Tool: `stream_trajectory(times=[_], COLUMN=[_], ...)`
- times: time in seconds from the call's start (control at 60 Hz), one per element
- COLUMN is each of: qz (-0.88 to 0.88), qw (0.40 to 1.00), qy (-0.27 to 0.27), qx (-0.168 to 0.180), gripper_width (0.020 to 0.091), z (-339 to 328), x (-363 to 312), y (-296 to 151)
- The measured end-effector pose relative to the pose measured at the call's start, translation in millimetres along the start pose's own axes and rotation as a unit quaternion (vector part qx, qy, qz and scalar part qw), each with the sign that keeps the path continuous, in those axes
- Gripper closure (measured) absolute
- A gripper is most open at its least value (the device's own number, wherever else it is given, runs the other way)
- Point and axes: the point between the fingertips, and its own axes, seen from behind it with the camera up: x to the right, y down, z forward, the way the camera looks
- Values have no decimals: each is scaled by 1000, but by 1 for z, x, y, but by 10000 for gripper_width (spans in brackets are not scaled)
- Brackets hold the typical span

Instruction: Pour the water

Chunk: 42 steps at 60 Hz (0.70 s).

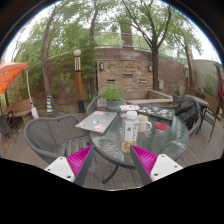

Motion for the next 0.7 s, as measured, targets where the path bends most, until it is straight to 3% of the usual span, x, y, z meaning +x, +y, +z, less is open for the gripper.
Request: stream_trajectory(times=[0.233, 0.45, 0.483, 0.533, 0.7], qz=[-35, -17, -17, -22, -78], qw=[998, 995, 994, 994, 993], qy=[26, 38, 38, 23, 0], qx=[49, 90, 97, 102, 92], gripper_width=[276, 277, 308, 472, 570], z=[132, 195, 200, 208, 213], x=[68, 92, 91, 86, 69], y=[-2, -23, -26, -27, -25])
